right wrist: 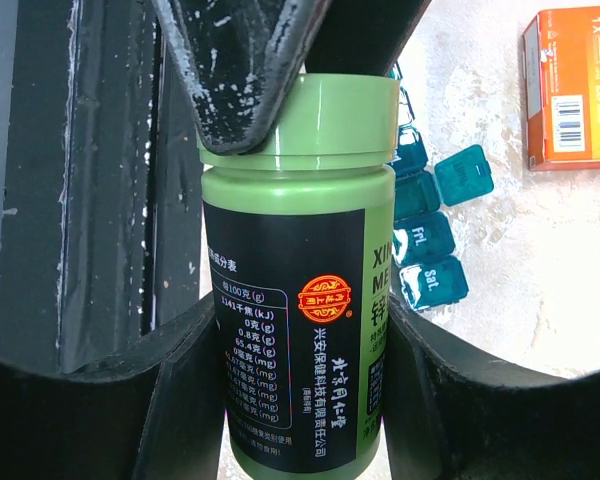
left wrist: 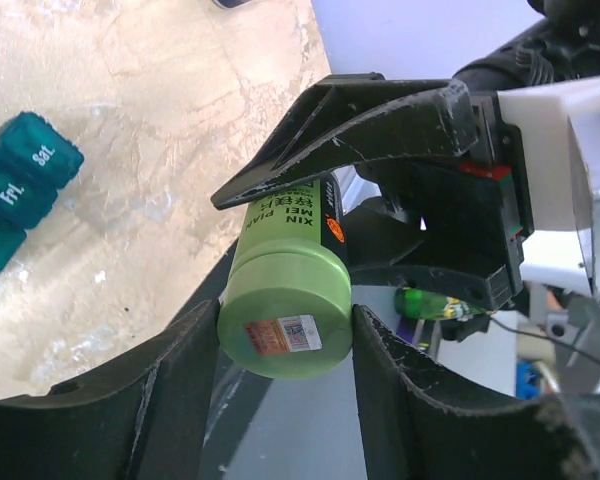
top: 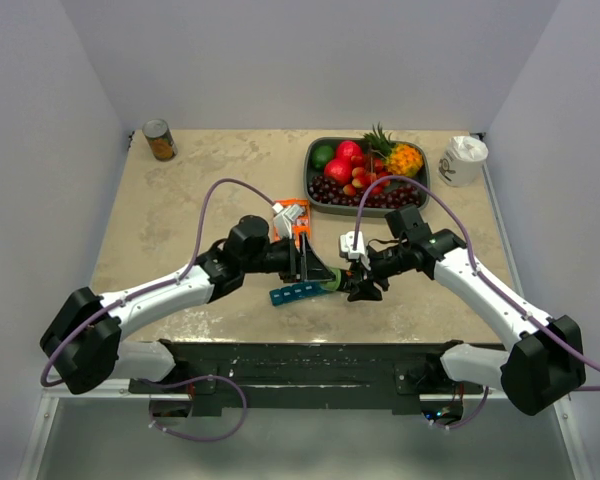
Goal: Sort the pills into containers
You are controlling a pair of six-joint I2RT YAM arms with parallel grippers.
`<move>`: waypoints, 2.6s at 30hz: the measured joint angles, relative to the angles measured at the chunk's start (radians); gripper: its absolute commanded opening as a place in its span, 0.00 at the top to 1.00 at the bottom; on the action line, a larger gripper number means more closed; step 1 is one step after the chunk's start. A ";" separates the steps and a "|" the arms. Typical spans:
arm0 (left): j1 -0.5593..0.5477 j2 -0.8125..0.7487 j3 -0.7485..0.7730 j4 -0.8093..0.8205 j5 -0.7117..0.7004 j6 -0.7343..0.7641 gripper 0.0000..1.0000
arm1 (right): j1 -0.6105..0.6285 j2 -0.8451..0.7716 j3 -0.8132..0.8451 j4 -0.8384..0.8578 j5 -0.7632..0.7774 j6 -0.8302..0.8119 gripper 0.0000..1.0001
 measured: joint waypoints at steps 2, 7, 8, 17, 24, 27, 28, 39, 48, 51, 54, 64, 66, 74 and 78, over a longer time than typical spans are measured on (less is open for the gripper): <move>0.000 0.000 0.010 -0.020 -0.005 -0.027 0.20 | 0.000 0.000 0.000 0.001 -0.001 0.000 1.00; -0.002 -0.013 0.045 -0.045 0.000 0.005 0.03 | 0.005 0.000 0.000 0.013 -0.005 0.000 1.00; -0.001 -0.022 0.045 -0.050 0.000 0.020 0.01 | 0.006 0.000 0.000 0.013 -0.005 0.000 1.00; 0.008 -0.163 0.002 -0.189 -0.098 0.381 0.01 | 0.006 0.000 0.000 0.015 -0.018 0.000 1.00; 0.001 -0.492 -0.323 0.037 -0.102 0.712 0.01 | 0.006 0.000 0.000 0.016 -0.019 0.000 1.00; -0.007 -0.605 -0.448 0.236 -0.106 0.814 0.01 | 0.006 0.000 0.000 0.016 -0.019 -0.001 1.00; -0.006 -0.616 -0.474 0.299 -0.106 0.844 0.01 | 0.006 0.000 0.000 0.015 -0.019 -0.002 1.00; -0.007 -0.458 -0.392 0.335 0.018 1.176 0.01 | 0.006 0.000 0.000 0.015 -0.019 -0.008 1.00; -0.009 -0.385 -0.323 0.292 0.074 1.288 0.01 | 0.006 0.000 0.000 0.015 -0.019 -0.008 1.00; -0.010 -0.377 -0.323 0.292 0.079 1.305 0.01 | 0.006 0.000 -0.001 0.015 -0.020 -0.008 1.00; -0.016 -0.359 -0.321 0.295 0.082 1.321 0.01 | 0.006 0.000 -0.001 0.015 -0.020 -0.009 1.00; -0.066 -0.221 -0.245 0.303 0.077 1.391 0.06 | 0.006 0.000 -0.001 0.015 -0.020 -0.009 1.00; -0.077 -0.183 -0.226 0.305 0.077 1.399 0.10 | 0.006 0.000 -0.001 0.015 -0.020 -0.009 1.00; -0.093 -0.102 -0.154 0.256 0.074 1.411 0.81 | 0.004 0.000 -0.002 0.014 -0.019 -0.011 1.00; -0.093 -0.100 -0.142 0.234 0.063 1.374 1.00 | 0.001 0.000 -0.004 0.014 -0.020 -0.012 1.00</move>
